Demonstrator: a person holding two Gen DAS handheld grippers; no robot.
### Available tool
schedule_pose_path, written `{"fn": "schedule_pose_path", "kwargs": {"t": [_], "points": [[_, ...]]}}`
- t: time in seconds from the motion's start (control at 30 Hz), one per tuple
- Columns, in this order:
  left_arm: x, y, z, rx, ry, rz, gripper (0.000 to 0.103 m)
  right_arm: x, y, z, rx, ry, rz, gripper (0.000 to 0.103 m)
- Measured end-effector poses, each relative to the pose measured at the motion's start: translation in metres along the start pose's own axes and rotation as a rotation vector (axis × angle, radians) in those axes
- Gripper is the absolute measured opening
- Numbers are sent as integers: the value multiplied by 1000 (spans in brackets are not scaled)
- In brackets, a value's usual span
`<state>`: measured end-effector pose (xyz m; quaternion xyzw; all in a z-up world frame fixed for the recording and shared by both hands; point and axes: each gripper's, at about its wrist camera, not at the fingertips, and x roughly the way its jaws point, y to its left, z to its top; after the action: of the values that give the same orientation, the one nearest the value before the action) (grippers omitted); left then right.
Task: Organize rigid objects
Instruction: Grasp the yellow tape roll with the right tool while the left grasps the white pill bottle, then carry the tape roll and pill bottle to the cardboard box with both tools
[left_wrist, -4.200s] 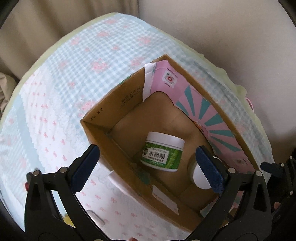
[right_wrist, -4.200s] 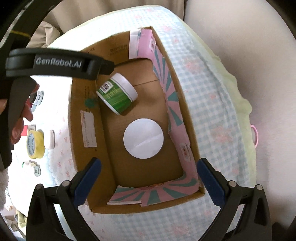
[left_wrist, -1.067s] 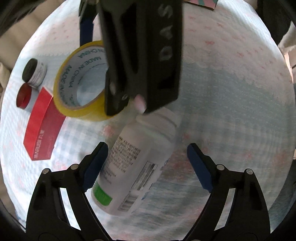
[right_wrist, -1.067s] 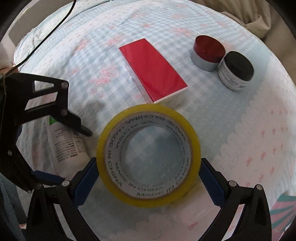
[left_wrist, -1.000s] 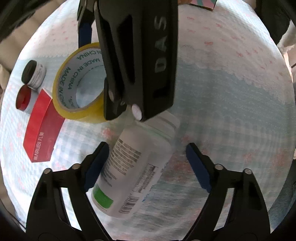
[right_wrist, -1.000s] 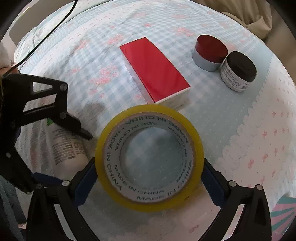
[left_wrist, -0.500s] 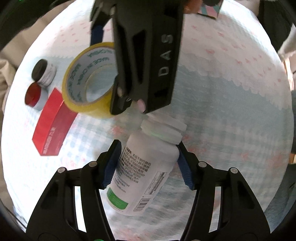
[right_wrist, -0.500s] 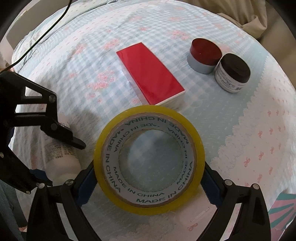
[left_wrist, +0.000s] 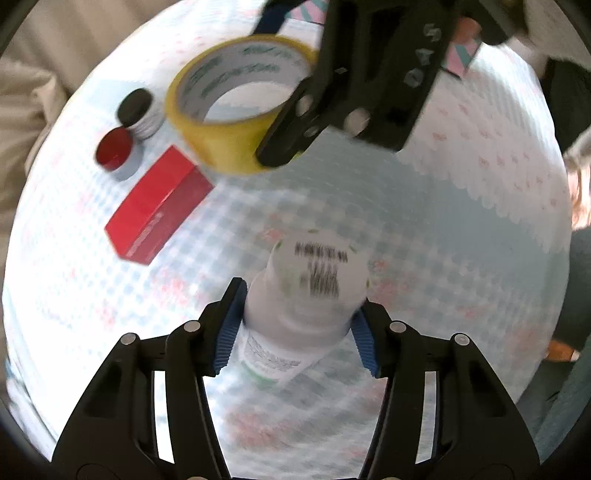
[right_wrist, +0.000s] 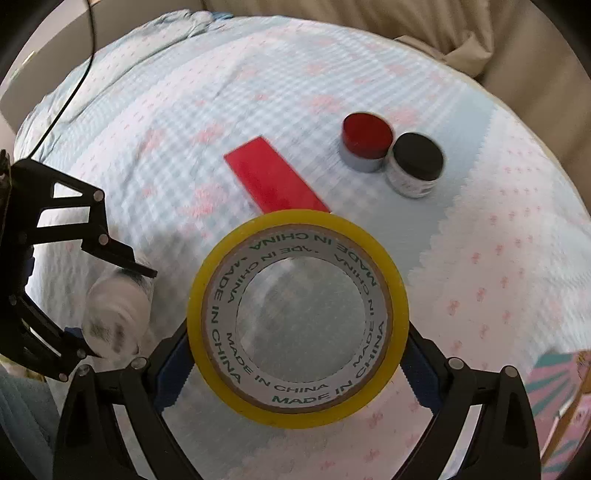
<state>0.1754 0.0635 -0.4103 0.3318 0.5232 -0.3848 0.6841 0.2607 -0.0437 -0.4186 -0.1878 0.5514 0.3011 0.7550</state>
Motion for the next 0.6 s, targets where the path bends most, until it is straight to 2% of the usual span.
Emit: {"fn": "schedule_pose_path", "kwargs": {"t": [0.27, 0.43, 0.6], "points": [[-25, 8, -12, -221, -10, -22, 48, -40, -2, -9, 113, -48, -20, 96], [-61, 17, -1, -349, -54, -25, 48, -74, -2, -19, 191, -68, -46, 96], [-108, 27, 24, -445, -124, -12, 48, -127, -6, -32, 308, -105, -72, 96]]}}
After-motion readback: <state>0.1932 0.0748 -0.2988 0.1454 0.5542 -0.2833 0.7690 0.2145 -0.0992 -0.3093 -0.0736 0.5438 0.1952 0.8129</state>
